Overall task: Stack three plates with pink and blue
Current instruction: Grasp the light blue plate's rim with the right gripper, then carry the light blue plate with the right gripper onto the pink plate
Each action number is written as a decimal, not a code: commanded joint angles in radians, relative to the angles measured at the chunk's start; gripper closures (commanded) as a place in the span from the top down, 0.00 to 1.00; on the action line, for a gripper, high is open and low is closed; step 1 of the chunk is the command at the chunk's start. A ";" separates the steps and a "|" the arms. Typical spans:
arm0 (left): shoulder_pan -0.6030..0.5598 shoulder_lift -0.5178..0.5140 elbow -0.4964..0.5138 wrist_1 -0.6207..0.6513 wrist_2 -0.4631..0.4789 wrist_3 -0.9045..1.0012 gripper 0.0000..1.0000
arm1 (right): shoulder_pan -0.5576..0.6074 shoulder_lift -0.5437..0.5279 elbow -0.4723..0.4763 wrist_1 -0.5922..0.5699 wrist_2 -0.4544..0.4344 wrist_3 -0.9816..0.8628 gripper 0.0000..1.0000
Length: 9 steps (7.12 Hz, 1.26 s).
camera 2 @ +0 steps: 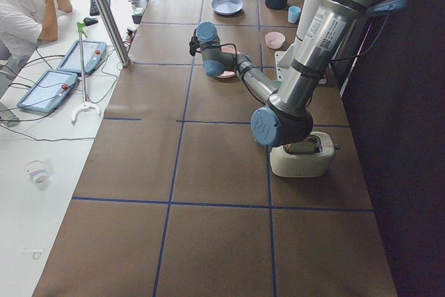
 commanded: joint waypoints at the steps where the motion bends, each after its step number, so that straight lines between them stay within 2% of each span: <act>1: 0.000 0.008 -0.010 0.000 0.000 0.000 1.00 | -0.011 0.002 -0.001 0.025 0.003 -0.005 0.01; 2: 0.000 0.008 -0.010 0.000 0.000 0.000 1.00 | -0.009 -0.003 -0.008 0.028 0.009 -0.005 0.00; 3: 0.000 0.008 -0.012 0.000 0.000 0.000 1.00 | -0.009 -0.001 0.003 0.033 0.053 -0.004 0.00; 4: 0.000 0.008 -0.016 0.000 0.000 0.000 1.00 | -0.009 0.005 0.043 0.046 0.110 -0.002 0.00; 5: 0.000 0.008 -0.027 0.000 0.000 0.000 1.00 | -0.009 0.037 0.111 0.060 0.115 0.028 0.00; 6: -0.005 0.008 -0.033 0.000 0.000 -0.002 1.00 | -0.014 0.086 0.148 0.062 0.130 0.176 0.00; 7: -0.013 0.008 -0.038 0.000 -0.002 -0.002 1.00 | -0.070 0.155 0.193 0.062 0.146 0.348 0.00; 8: -0.014 0.008 -0.038 0.000 -0.002 -0.002 1.00 | -0.150 0.237 0.224 0.062 0.100 0.509 0.00; 9: -0.019 0.008 -0.038 0.000 -0.002 -0.002 1.00 | -0.281 0.282 0.273 0.060 -0.029 0.644 0.00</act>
